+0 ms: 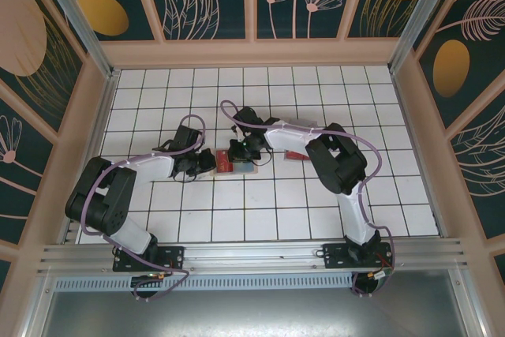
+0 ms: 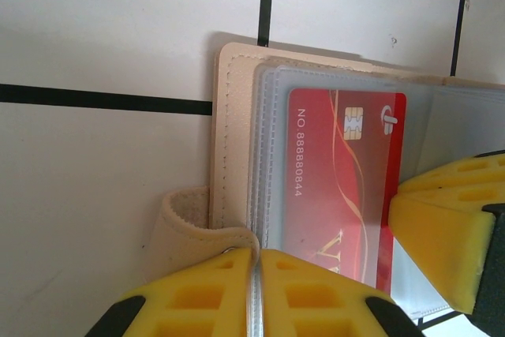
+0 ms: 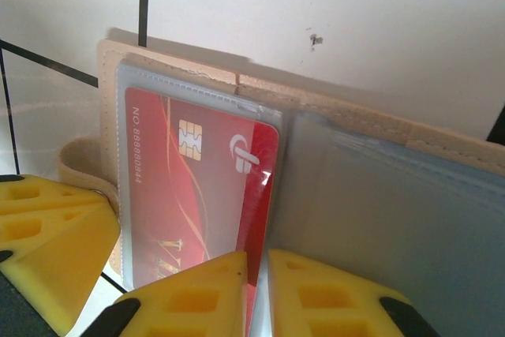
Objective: Take the credit cards out of the card holder
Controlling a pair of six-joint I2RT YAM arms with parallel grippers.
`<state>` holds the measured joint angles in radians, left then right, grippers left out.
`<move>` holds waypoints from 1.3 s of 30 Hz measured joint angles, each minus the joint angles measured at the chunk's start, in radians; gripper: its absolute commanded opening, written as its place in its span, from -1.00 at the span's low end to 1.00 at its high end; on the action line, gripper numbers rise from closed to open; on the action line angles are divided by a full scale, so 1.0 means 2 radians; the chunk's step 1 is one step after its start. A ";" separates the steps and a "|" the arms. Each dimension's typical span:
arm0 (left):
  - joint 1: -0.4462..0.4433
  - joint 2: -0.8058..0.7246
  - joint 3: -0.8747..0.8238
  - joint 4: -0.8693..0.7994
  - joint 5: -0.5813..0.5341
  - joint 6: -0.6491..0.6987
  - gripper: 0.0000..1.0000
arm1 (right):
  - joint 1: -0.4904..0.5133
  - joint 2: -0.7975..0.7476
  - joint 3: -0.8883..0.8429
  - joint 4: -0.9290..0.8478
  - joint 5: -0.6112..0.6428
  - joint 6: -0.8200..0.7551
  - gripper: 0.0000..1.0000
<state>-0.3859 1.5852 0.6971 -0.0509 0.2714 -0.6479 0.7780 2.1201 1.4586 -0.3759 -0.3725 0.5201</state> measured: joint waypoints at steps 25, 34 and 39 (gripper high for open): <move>0.000 0.001 0.000 0.001 0.000 0.000 -0.73 | -0.009 -0.002 -0.019 0.027 -0.038 0.009 -1.00; 0.000 0.001 0.000 0.001 0.000 0.000 -0.74 | -0.023 -0.020 -0.042 0.031 -0.038 0.009 -1.00; 0.000 0.002 0.000 0.002 0.000 0.000 -0.73 | -0.024 -0.020 -0.043 0.032 -0.041 0.010 -0.72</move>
<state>-0.3859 1.5890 0.6964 -0.0479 0.2722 -0.6479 0.7307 2.0796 1.3731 -0.3126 -0.4541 0.5404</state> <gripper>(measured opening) 0.133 0.090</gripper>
